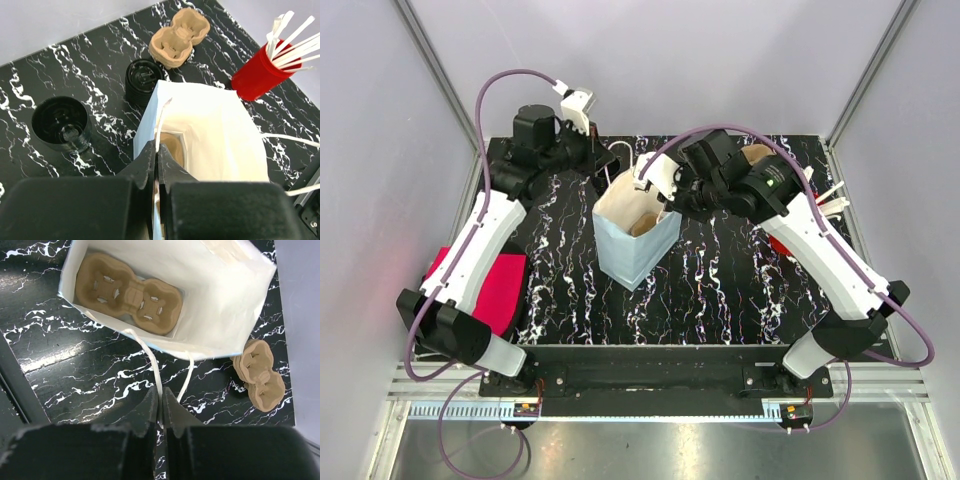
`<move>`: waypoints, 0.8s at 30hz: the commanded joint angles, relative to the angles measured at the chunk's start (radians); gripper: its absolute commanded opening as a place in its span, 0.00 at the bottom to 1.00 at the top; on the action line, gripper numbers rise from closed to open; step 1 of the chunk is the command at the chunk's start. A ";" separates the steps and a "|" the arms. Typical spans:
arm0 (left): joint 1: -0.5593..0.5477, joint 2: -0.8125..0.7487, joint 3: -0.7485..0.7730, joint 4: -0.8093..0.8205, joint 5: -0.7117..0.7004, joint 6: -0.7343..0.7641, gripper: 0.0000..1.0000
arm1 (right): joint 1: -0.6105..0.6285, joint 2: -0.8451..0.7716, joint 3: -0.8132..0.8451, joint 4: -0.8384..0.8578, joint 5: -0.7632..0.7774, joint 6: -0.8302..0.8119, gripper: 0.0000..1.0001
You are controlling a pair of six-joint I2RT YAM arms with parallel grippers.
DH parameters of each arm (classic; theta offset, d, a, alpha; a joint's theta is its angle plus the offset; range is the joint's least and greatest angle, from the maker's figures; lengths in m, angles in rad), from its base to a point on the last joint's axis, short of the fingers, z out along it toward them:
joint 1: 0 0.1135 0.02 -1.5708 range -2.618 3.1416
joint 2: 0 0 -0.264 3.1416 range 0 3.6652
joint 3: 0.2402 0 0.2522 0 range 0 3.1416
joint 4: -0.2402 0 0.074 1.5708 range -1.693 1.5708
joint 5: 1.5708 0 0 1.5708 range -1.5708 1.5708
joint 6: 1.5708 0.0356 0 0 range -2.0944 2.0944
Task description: Pack the takeout coffee
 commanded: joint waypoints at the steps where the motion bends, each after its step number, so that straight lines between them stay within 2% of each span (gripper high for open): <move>1: -0.001 -0.007 0.120 -0.011 0.031 0.023 0.00 | -0.005 -0.039 0.091 0.026 0.011 -0.006 0.06; 5: -0.003 -0.023 0.155 -0.044 0.049 0.046 0.00 | -0.005 -0.036 0.149 0.026 0.013 0.003 0.01; 11: -0.001 -0.051 0.170 -0.094 0.066 0.054 0.00 | -0.005 -0.036 0.209 0.009 -0.024 0.018 0.00; 17: -0.001 -0.089 0.114 -0.125 0.054 0.089 0.00 | -0.005 -0.065 0.110 -0.018 -0.076 0.006 0.04; 20: -0.001 -0.103 0.086 -0.139 0.058 0.105 0.04 | -0.005 -0.082 0.065 -0.066 -0.125 -0.017 0.18; 21: -0.001 -0.106 0.078 -0.143 0.060 0.106 0.12 | -0.005 -0.085 0.065 -0.080 -0.154 -0.025 0.31; 24: -0.003 -0.111 0.072 -0.159 0.063 0.135 0.27 | -0.005 -0.089 0.089 -0.141 -0.209 -0.048 0.57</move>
